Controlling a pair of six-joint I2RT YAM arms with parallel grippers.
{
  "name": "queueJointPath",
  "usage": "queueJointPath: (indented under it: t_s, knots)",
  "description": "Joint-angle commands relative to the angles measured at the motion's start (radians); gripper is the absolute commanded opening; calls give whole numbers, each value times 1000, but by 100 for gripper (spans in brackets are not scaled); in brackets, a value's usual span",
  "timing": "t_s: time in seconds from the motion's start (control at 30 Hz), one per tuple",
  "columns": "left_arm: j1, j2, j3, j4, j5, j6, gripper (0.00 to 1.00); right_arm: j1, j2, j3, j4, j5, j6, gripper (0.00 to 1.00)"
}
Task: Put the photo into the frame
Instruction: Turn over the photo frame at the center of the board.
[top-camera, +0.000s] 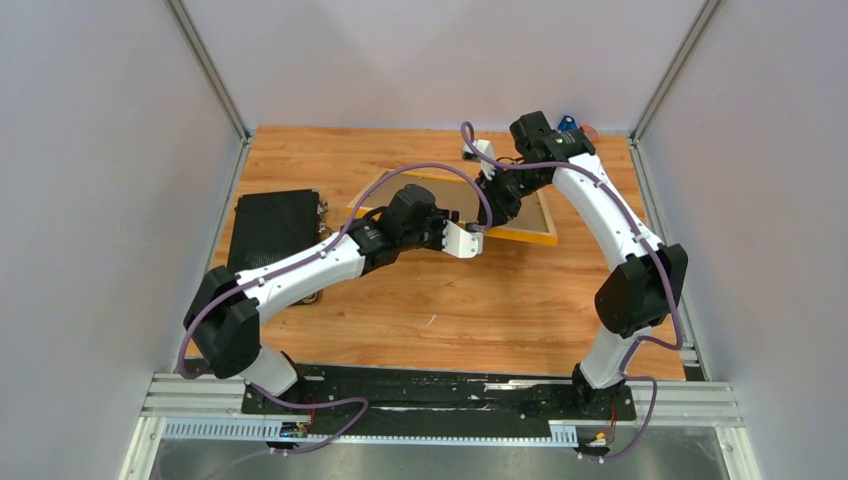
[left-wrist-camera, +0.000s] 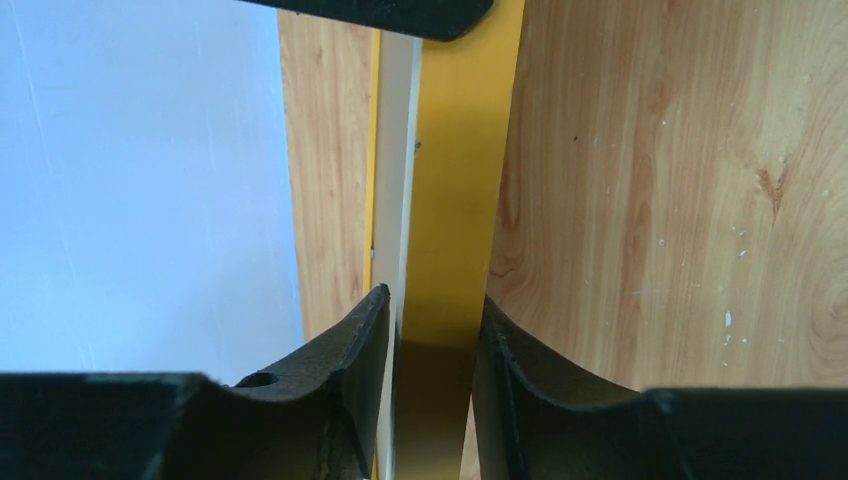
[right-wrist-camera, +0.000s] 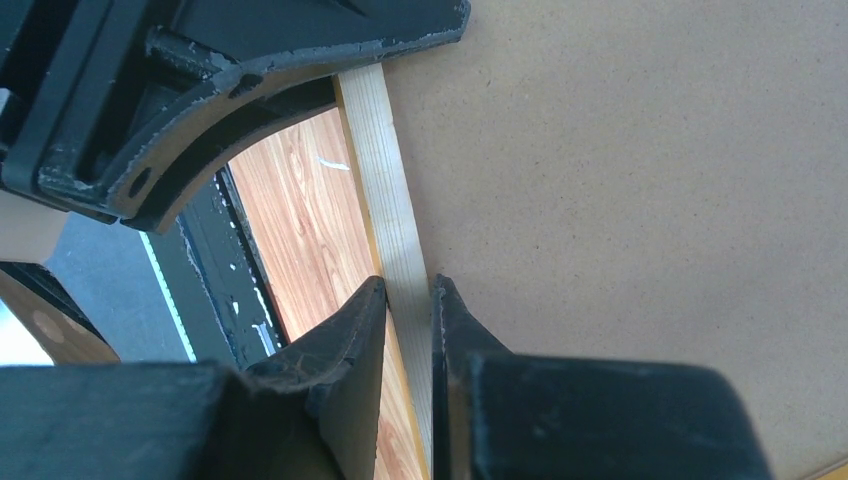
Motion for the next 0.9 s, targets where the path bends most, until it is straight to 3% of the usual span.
queueJointPath:
  t_s: [0.0,0.27,0.43,0.57,0.63,0.7,0.87]
  knots:
    - [-12,19,51,-23,-36,-21,41,-16,-18,53,11,-37,19,0]
    - [-21,44,61,-22,-68,-51,3,-20,-17,59,13,-48,31,0]
    - [-32,42,76,-21,-122,-99,0,-30,-19,65,13,-56,52,1]
    - [-37,30,114,-59,-178,-169,0,-41,-30,62,27,-59,84,28]
    - [-37,21,132,-78,-195,-192,0,-44,-45,45,54,-50,104,51]
    - [-37,11,141,-89,-211,-205,0,-45,-80,13,99,-27,130,68]
    - [-38,-3,172,-160,-227,-232,0,-49,-153,-36,201,68,214,80]
